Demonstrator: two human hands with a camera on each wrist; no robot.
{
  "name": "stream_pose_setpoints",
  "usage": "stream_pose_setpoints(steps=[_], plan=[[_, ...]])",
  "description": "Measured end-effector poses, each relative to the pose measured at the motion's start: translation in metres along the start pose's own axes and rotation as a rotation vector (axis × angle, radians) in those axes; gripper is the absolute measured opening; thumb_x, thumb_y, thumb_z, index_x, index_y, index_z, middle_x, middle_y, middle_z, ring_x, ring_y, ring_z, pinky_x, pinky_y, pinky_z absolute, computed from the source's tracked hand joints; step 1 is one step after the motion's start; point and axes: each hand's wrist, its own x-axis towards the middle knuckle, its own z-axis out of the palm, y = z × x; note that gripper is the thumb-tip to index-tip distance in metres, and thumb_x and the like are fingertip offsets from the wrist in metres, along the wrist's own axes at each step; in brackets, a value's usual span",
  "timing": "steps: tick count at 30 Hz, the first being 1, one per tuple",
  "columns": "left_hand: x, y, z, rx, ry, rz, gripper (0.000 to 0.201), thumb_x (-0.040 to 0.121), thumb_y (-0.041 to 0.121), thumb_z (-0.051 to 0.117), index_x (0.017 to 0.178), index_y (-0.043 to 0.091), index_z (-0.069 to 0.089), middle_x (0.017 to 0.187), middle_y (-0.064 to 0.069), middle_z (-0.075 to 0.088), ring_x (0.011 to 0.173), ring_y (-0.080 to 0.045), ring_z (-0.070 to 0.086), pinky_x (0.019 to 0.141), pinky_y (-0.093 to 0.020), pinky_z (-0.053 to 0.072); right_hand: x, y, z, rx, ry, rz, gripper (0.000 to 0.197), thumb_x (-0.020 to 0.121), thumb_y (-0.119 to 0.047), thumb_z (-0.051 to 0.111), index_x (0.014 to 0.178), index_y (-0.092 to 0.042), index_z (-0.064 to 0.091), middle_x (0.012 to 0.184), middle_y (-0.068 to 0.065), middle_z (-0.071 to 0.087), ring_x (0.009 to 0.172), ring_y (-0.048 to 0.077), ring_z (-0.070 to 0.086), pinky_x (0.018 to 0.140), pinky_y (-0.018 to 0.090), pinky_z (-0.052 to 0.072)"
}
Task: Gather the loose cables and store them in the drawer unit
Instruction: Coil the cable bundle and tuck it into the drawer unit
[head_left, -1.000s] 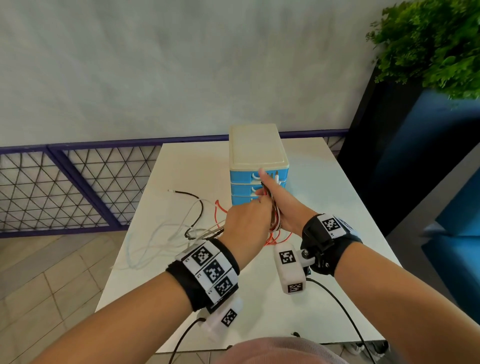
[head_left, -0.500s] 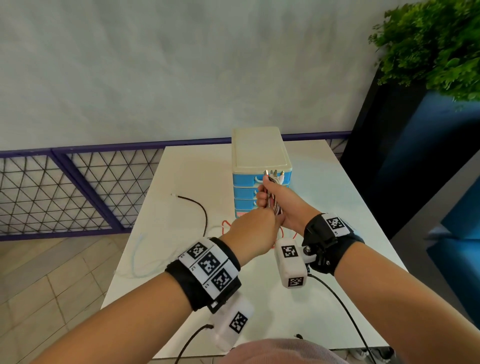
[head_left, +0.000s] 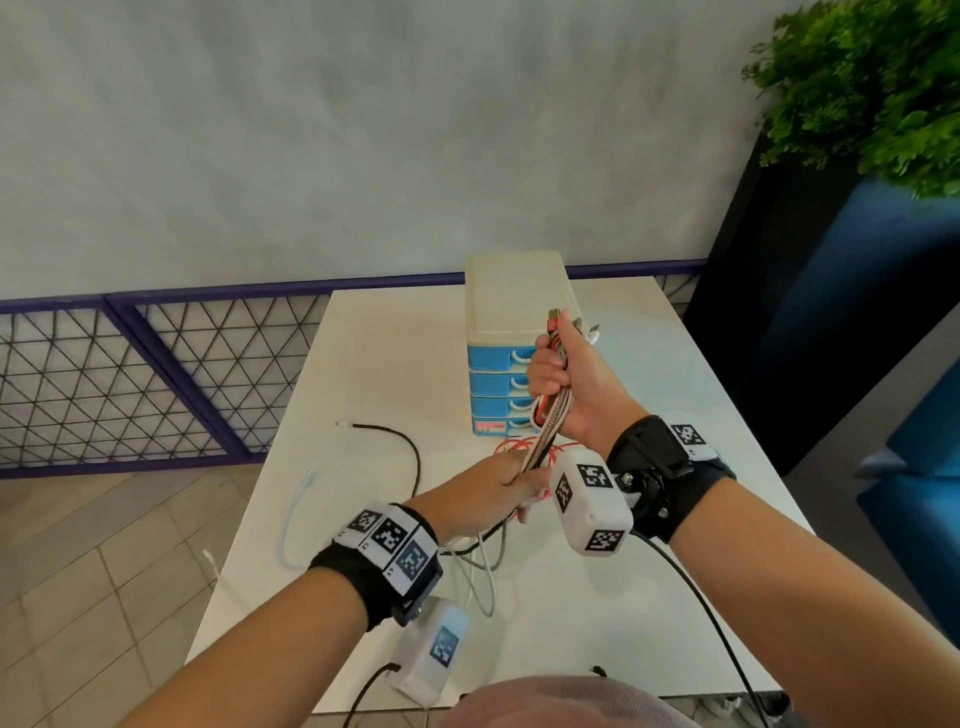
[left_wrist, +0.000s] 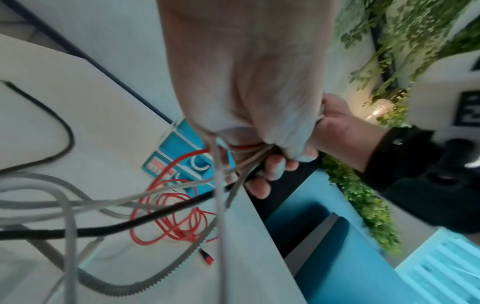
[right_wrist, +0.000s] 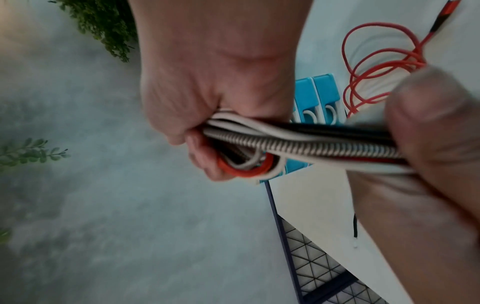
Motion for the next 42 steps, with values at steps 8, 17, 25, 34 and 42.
stream_pose_setpoints(steps=[8,17,25,34,42], plan=[[-0.01,-0.027,-0.019,-0.448,-0.032,-0.117,0.034,0.078,0.051,0.055,0.065,0.019,0.059,0.049,0.007,0.035,0.043,-0.006,0.037,0.055,-0.019,0.041,-0.001,-0.02,-0.013,-0.013,0.105,-0.075,0.045,0.096,-0.051,0.044,0.068,-0.016,0.044,0.04,-0.009,0.029,0.028,0.002,0.026,0.027,0.015,0.023],[-0.019,-0.017,-0.034,-0.849,-0.181,-0.264,0.04,0.088,0.052,0.037,0.08,0.015,0.051,0.044,0.011,0.033,0.039,-0.006,0.039,0.076,-0.026,0.051,0.003,-0.026,-0.03,0.003,0.151,-0.139,0.046,0.093,-0.054,0.048,0.066,-0.017,0.046,0.041,-0.008,0.031,0.03,0.003,0.028,0.031,0.015,0.024],[-0.017,0.006,-0.052,-0.413,-0.183,-0.31,0.033,0.103,0.032,0.029,0.081,0.013,0.044,0.053,0.008,0.04,0.05,-0.008,0.036,0.055,-0.021,0.033,0.004,-0.024,-0.037,-0.048,0.203,-0.188,0.044,0.092,-0.054,0.051,0.067,-0.017,0.048,0.043,-0.008,0.032,0.033,0.003,0.028,0.032,0.016,0.024],[0.002,0.018,-0.059,0.882,0.248,0.064,0.027,0.102,0.032,0.032,0.086,0.02,0.048,0.081,0.005,0.061,0.071,-0.021,0.054,0.077,-0.035,0.033,-0.005,-0.009,-0.032,-0.669,0.086,-0.148,0.03,0.099,-0.035,0.05,0.08,-0.012,0.052,0.06,0.001,0.047,0.045,0.012,0.046,0.046,0.025,0.046],[0.006,0.029,-0.064,0.924,0.258,0.171,0.028,0.094,0.008,0.037,0.094,0.034,0.049,0.087,0.013,0.063,0.084,-0.011,0.058,0.085,-0.033,0.033,-0.009,0.005,-0.029,-0.806,-0.162,0.166,0.034,0.095,-0.041,0.054,0.099,-0.009,0.063,0.088,0.01,0.067,0.096,0.028,0.064,0.087,0.04,0.051]])
